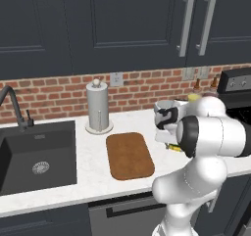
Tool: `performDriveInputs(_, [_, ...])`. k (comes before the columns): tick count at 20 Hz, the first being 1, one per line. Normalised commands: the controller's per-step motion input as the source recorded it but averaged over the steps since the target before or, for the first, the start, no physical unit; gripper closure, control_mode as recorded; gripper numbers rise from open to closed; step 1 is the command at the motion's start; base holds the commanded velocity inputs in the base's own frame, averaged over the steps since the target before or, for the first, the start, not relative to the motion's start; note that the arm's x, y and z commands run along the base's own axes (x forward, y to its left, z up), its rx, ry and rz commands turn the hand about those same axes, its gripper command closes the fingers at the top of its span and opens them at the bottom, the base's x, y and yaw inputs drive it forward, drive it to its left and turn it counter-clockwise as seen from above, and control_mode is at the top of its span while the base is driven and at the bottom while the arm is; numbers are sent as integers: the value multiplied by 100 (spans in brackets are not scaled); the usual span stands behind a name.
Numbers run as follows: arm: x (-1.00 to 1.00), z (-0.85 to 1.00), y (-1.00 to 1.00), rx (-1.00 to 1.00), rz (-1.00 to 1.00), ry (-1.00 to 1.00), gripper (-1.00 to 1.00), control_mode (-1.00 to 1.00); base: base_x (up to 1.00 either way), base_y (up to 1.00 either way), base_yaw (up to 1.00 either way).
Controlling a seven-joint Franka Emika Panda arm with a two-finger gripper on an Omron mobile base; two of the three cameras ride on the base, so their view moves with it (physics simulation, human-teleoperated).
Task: Pick up the sponge from the counter and clean the cutting board by briefly scrubbing or pressing down on the cutting board. Once finished, release the sponge.
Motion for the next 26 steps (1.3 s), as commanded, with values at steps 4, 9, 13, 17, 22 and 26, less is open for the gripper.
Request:
performDriveInputs(4, [26, -21, 0, 0, 0, -2, 100, -100, 0, 0, 0])
performDriveInputs(9, [0, 0, 0, 0, 0, -2, 100, -100, 0, 0, 0])
performDriveInputs(13, [0, 0, 0, 0, 0, 0, 100, -100, 0, 0, 0])
performDriveInputs(17, [0, 0, 0, 0, 0, -2, 100, -100, 0, 0, 0])
performDriveInputs(22, [0, 0, 0, 0, 0, 0, -100, -100, 0, 0, 0])
performDriveInputs(26, [0, 0, 0, 0, 0, 0, -100, -100, 0, 0, 0])
